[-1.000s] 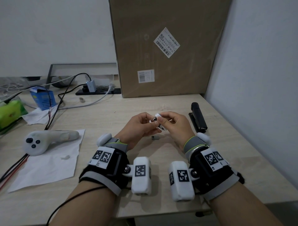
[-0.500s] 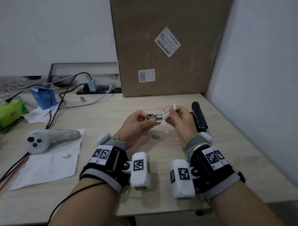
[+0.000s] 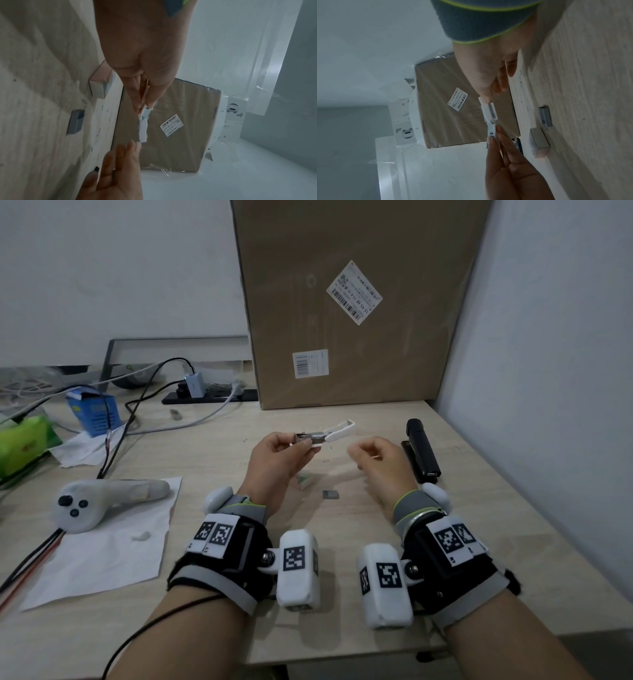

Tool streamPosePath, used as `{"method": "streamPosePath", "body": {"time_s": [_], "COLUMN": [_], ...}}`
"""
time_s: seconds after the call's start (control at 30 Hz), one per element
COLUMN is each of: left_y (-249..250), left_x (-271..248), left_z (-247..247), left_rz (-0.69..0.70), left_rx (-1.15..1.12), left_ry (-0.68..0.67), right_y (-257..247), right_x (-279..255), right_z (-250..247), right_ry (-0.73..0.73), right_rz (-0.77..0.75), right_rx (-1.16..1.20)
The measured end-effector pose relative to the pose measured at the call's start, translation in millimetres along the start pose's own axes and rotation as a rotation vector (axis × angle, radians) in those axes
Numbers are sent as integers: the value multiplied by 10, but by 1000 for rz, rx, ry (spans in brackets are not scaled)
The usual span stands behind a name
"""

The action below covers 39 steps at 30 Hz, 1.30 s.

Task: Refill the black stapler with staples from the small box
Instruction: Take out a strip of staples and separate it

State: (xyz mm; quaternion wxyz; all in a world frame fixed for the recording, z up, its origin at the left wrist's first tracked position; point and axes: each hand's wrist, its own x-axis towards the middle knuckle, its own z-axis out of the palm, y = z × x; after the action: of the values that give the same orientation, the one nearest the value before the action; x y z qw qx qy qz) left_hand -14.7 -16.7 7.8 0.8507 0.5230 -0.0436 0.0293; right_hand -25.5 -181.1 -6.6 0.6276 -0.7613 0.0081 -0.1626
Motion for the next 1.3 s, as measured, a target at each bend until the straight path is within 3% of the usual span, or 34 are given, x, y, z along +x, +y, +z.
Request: {"method": "streamPosePath", "body": {"time_s": [0.17, 0.53, 0.9, 1.17, 1.3], "left_y": [-12, -42, -58, -90, -115], "left_x": [5, 28, 33, 52, 36], "left_z": [-36, -45, -44, -43, -40], "left_rz": [3, -17, -25, -38, -71], "left_rx": [7, 18, 29, 49, 117], "left_ry": [14, -10, 1, 22, -24], "right_y": [-2, 7, 26, -9, -12], "right_x": [-64, -47, -22, -23, -26], "right_z": [19, 11, 1, 34, 28], "right_ry": [-339, -511, -411, -175, -168], "right_rz": [-77, -190, -183, -154, -162], "right_rx": [-314, -608, -553, -210, -33]}}
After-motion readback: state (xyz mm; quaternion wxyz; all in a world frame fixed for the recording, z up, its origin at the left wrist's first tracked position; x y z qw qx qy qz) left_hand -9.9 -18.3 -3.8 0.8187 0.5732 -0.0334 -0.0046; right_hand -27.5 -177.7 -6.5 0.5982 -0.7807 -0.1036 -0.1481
